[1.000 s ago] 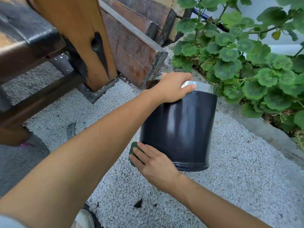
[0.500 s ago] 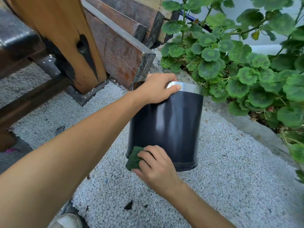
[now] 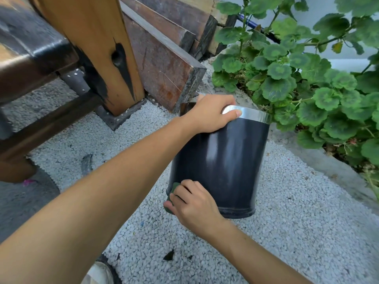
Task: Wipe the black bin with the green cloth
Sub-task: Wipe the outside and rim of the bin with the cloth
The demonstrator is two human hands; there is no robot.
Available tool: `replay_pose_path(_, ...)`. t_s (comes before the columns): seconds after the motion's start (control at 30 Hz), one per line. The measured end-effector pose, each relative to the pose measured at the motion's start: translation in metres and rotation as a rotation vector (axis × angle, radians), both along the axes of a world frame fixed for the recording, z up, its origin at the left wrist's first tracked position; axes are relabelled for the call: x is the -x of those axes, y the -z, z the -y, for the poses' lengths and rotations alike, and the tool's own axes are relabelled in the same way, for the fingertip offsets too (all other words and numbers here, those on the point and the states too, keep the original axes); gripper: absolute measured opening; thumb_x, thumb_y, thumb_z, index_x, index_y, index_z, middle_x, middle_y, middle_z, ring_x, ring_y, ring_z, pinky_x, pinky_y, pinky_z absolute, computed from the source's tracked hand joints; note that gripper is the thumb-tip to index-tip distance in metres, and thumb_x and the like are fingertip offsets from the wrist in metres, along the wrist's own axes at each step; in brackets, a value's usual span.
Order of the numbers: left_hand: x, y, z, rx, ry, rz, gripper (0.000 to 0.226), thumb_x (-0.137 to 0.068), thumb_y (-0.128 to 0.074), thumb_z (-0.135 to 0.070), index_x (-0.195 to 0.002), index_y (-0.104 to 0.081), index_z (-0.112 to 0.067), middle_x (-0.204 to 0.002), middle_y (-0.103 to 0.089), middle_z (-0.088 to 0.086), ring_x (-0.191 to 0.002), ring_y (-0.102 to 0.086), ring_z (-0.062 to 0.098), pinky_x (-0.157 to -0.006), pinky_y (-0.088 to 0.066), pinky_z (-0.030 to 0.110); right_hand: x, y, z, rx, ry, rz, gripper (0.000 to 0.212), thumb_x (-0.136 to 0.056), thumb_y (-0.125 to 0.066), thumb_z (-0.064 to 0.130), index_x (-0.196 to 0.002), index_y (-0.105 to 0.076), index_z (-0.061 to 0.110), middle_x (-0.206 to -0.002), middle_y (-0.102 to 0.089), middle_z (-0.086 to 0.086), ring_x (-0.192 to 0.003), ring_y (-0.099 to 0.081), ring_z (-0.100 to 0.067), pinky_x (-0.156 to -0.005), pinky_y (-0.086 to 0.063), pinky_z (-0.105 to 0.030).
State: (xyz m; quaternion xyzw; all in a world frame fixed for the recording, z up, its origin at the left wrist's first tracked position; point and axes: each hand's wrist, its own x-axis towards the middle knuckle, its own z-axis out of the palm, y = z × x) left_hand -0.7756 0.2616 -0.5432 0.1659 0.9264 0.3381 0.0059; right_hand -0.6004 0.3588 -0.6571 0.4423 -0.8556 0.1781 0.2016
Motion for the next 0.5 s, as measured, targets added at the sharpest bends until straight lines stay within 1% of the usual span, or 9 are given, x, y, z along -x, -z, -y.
replay_pose_path(0.1,-0.002,-0.001,0.001,0.010,-0.009,0.004,0.028,-0.105,-0.055,-0.040,-0.103,-0.065,-0.013,-0.071,-0.046,-0.014,-0.082,-0.050,0.021,-0.100,-0.034,0.044,0.002,0.002,0.013,-0.062,-0.042,-0.012,0.030,-0.091,-0.076,0.023,-0.065,-0.067,0.010,-0.076,-0.060,-0.002,-0.075,-0.058,-0.024,-0.064,-0.043,-0.033)
replay_pose_path(0.17,-0.003,-0.002,0.000,0.008,-0.006,0.005,0.029,-0.105,-0.055,-0.040,-0.103,-0.064,-0.012,-0.073,-0.049,-0.010,-0.083,-0.053,0.023,-0.100,-0.035,0.044,0.004,-0.004,0.027,-0.203,-0.048,0.006,0.028,-0.075,-0.084,0.016,-0.057,-0.062,0.015,-0.072,-0.056,0.000,-0.071,-0.054,-0.022,-0.063,-0.040,-0.031)
replay_pose_path(0.2,-0.003,-0.001,0.000,0.004,-0.002,0.006,0.030,-0.105,-0.055,-0.039,-0.102,-0.064,-0.011,-0.075,-0.052,-0.006,-0.084,-0.054,0.024,-0.100,-0.035,0.044,0.005,-0.008,0.036,-0.279,-0.044,0.020,0.028,-0.066,-0.085,0.013,-0.053,-0.060,0.018,-0.070,-0.055,0.002,-0.069,-0.053,-0.021,-0.062,-0.040,-0.030)
replay_pose_path(0.27,-0.003,-0.001,0.000,0.001,0.004,-0.003,0.030,-0.105,-0.056,-0.038,-0.101,-0.064,-0.009,-0.077,-0.053,-0.004,-0.084,-0.056,0.025,-0.100,-0.036,0.045,0.007,-0.015,0.050,-0.426,-0.053,0.071,0.029,-0.053,-0.084,0.015,-0.049,-0.057,0.023,-0.069,-0.055,0.005,-0.068,-0.054,-0.019,-0.062,-0.042,-0.027)
replay_pose_path(0.33,-0.003,0.000,-0.001,-0.001,0.003,-0.012,0.031,-0.105,-0.056,-0.037,-0.100,-0.064,-0.008,-0.074,-0.050,-0.006,-0.083,-0.055,0.025,-0.100,-0.038,0.044,0.007,-0.018,0.054,-0.517,-0.050,0.096,0.028,-0.052,-0.087,0.023,-0.050,-0.059,0.026,-0.071,-0.057,0.008,-0.070,-0.055,-0.016,-0.065,-0.043,-0.025)
replay_pose_path(0.37,-0.004,0.000,-0.001,-0.002,0.000,-0.010,0.031,-0.105,-0.057,-0.037,-0.100,-0.064,-0.007,-0.073,-0.050,-0.005,-0.082,-0.055,0.026,-0.100,-0.039,0.044,0.007,-0.018,0.053,-0.527,-0.055,0.093,0.027,-0.054,-0.087,0.025,-0.051,-0.060,0.027,-0.072,-0.057,0.009,-0.072,-0.055,-0.016,-0.066,-0.043,-0.025)
replay_pose_path(0.43,-0.005,0.000,-0.001,-0.004,-0.006,-0.004,0.031,-0.104,-0.058,-0.037,-0.096,-0.063,-0.008,-0.074,-0.051,-0.001,-0.081,-0.056,0.029,-0.099,-0.040,0.044,0.005,-0.017,0.045,-0.511,-0.064,0.078,0.027,-0.057,-0.085,0.021,-0.054,-0.059,0.028,-0.075,-0.057,0.009,-0.073,-0.054,-0.016,-0.066,-0.042,-0.025)
replay_pose_path(0.5,-0.006,-0.002,-0.001,-0.010,-0.014,0.001,0.029,-0.104,-0.059,-0.036,-0.082,-0.055,-0.018,-0.069,-0.047,-0.002,-0.075,-0.052,0.027,-0.097,-0.041,0.044,0.002,-0.015,0.030,-0.379,-0.052,0.050,0.021,-0.061,-0.082,0.015,-0.057,-0.062,0.023,-0.076,-0.058,0.005,-0.074,-0.055,-0.019,-0.067,-0.044,-0.027)
